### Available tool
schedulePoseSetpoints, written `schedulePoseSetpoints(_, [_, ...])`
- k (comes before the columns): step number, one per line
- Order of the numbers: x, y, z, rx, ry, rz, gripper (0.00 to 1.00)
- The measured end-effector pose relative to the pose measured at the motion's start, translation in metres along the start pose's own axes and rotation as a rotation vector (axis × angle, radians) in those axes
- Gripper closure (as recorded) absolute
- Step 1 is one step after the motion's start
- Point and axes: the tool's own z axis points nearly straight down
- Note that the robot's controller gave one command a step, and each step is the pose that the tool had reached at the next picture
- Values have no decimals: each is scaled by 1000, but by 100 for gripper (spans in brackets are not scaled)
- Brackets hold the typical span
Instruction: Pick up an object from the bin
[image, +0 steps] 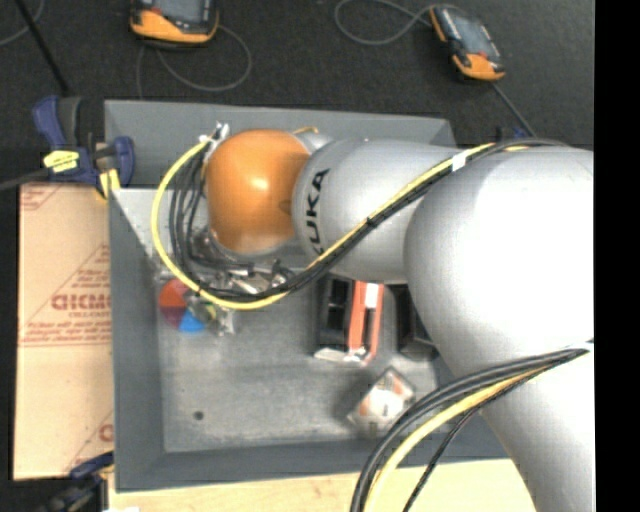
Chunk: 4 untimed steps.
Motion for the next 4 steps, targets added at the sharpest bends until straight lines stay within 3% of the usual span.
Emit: schedulePoseSetpoints(4, [0,-1,-42,-1,2,4,100])
